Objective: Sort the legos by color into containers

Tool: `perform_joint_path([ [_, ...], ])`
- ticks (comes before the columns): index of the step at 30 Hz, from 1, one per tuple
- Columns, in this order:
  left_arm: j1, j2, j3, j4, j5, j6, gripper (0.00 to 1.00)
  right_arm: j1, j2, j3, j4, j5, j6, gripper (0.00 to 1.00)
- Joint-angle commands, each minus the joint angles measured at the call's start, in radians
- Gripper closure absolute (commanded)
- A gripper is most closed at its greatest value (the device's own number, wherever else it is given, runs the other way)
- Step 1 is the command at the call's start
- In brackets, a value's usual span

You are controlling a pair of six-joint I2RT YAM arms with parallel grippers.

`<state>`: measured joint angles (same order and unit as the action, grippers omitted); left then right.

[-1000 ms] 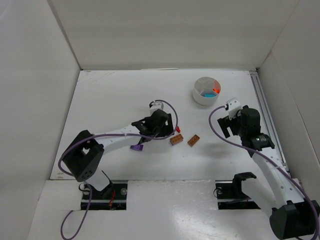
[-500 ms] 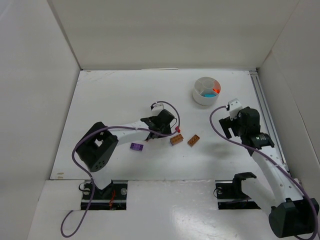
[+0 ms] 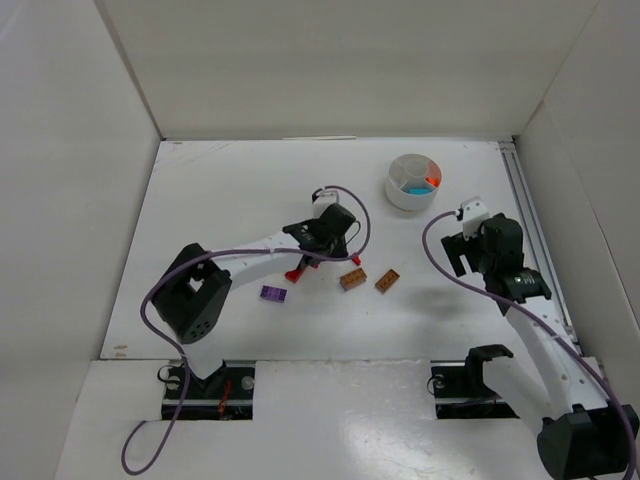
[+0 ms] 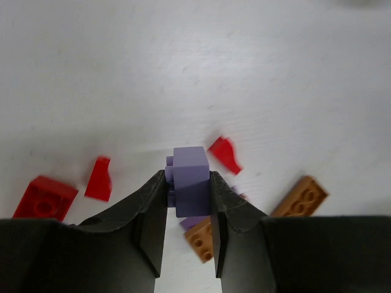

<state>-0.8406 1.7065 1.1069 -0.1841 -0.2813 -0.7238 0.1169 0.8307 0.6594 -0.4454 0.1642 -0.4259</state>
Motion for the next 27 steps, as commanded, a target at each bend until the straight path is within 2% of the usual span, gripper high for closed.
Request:
perform_joint_path([
  [1,-0.003,-0.016,0.163,0.06,-0.03,0.133,0.89,-0.008,-0.039,0.017,0.033,0.063,0.03,0.0],
  [4,0.006,0.066,0.358,0.06,-0.019,0.211,0.89,-0.017,-0.048,0.017,0.024,0.072,0.041,0.0],
  [5,0.006,0.131,0.467,0.046,-0.006,0.222,0.89,-0.017,-0.048,0.006,0.033,0.072,0.041,0.0],
  [11,0.055,0.395,0.874,-0.003,0.103,0.305,0.89,-0.026,-0.039,0.006,0.033,0.092,0.041,0.0],
  [12,0.064,0.472,0.99,-0.023,0.119,0.317,0.89,-0.036,-0.039,0.006,0.033,0.092,0.041,0.0],
  [15,0.084,0.597,1.172,-0.023,0.203,0.337,0.89,-0.036,-0.03,0.006,0.033,0.092,0.041,0.0],
  [20,0.116,0.674,1.222,0.09,0.248,0.328,0.89,-0.045,-0.021,0.006,0.042,0.092,0.041,0.0],
  [27,0.127,0.723,1.248,0.13,0.315,0.328,0.87,-0.045,-0.001,0.006,0.042,0.074,0.032,0.0],
])
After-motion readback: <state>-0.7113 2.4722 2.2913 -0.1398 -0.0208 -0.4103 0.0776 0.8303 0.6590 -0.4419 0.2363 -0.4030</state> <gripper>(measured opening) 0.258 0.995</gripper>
